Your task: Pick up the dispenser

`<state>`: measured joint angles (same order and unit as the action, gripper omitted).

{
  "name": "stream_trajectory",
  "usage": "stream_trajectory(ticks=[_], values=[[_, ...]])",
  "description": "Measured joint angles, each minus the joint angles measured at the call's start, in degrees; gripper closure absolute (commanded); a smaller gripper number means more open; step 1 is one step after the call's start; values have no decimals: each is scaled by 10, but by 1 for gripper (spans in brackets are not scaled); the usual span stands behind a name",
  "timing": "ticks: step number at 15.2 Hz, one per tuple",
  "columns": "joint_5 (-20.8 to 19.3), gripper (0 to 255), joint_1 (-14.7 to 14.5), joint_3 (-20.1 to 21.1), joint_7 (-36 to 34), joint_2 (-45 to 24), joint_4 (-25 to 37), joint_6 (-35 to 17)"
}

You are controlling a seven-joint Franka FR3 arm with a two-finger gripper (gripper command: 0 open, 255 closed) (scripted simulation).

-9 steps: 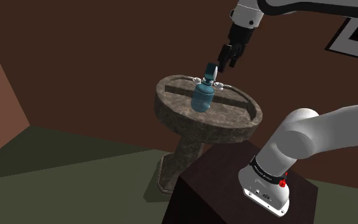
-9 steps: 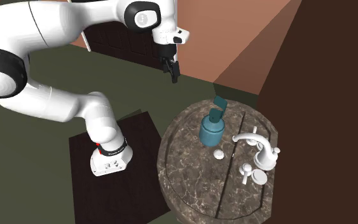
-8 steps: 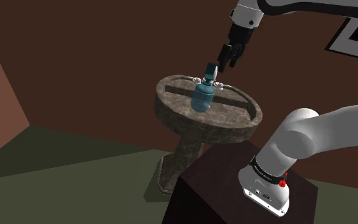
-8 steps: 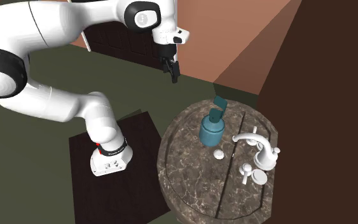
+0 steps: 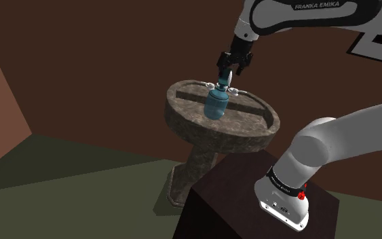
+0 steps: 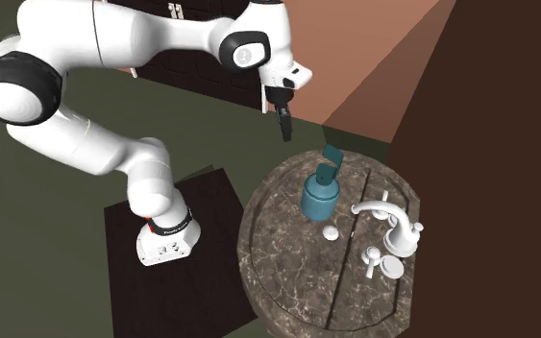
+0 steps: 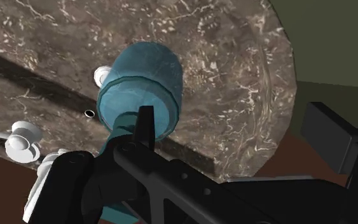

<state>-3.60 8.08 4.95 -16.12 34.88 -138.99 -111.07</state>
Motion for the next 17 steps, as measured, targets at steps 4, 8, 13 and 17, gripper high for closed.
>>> stream_trajectory(ticks=[4,8,13,17], values=[[-16,0,45,7,-90,-40,-10,-75],[-39,0,93,12,-183,-95,-6,-148],[-58,0,123,14,-242,-131,-14,-205],[-66,0,127,15,-252,-147,-32,-239]])
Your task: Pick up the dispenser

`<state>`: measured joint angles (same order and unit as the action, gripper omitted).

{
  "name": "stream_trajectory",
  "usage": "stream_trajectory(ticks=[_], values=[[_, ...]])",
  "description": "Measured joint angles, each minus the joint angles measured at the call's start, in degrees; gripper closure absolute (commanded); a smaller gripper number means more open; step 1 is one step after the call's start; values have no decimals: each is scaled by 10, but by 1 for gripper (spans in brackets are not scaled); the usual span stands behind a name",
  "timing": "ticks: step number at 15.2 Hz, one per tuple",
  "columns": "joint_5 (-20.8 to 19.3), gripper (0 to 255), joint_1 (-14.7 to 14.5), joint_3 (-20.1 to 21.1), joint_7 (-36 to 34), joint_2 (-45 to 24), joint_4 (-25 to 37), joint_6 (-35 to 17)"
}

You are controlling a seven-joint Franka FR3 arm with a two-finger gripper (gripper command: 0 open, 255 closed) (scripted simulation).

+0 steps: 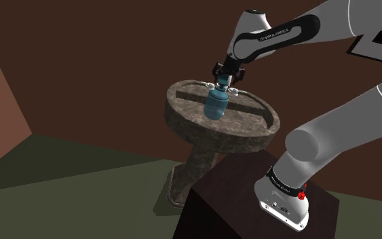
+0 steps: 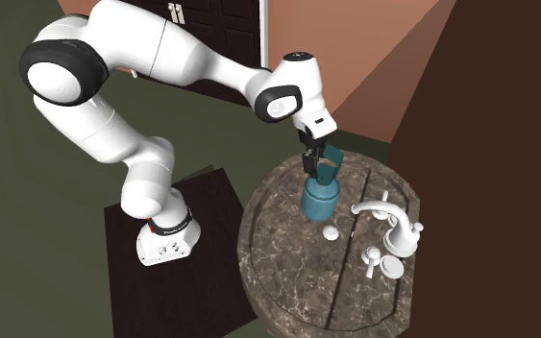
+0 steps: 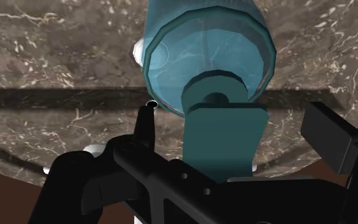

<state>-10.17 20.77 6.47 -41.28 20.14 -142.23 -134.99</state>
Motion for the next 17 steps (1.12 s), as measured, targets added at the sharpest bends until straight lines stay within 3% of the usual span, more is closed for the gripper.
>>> stream_trajectory(ticks=[1,2,12,17], values=[[-1,0,1,0,-1,-3,-3,-7],[-2,255,1,0,-2,-4,-5,-9],[-2,255,1,1,-4,-4,-7,-12],[4,255,-2,-1,5,9,12,20]])
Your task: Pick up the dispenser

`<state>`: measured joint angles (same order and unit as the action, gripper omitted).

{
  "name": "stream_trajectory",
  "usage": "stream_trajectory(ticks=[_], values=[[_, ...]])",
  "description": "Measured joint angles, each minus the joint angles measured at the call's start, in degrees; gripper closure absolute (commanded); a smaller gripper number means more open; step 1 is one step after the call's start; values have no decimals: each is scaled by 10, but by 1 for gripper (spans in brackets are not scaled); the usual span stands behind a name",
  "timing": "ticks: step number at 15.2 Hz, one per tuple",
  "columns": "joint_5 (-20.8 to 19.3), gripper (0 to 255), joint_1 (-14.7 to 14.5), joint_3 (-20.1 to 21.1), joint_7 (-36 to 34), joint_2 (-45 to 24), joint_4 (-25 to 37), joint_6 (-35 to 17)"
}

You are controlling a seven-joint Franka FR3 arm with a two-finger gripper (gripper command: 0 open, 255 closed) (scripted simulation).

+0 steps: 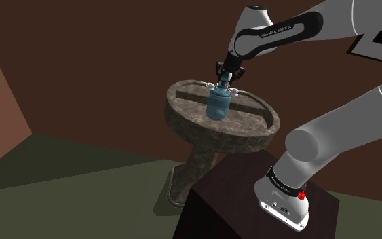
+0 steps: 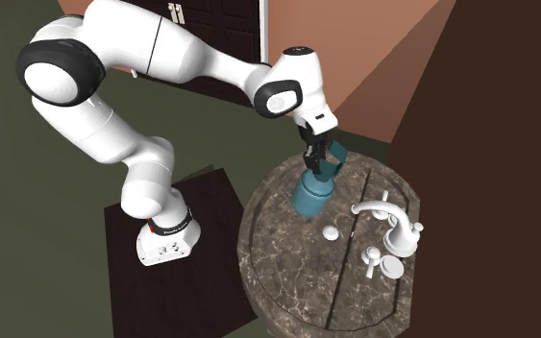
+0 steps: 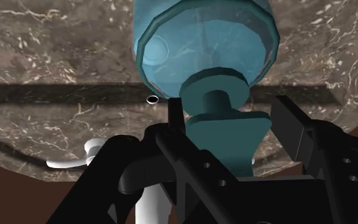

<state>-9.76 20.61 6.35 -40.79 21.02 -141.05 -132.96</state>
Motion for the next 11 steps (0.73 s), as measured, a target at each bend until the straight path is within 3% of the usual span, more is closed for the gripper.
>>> stream_trajectory(ticks=[11], values=[[12,255,-5,-3,17,24,62,85]])
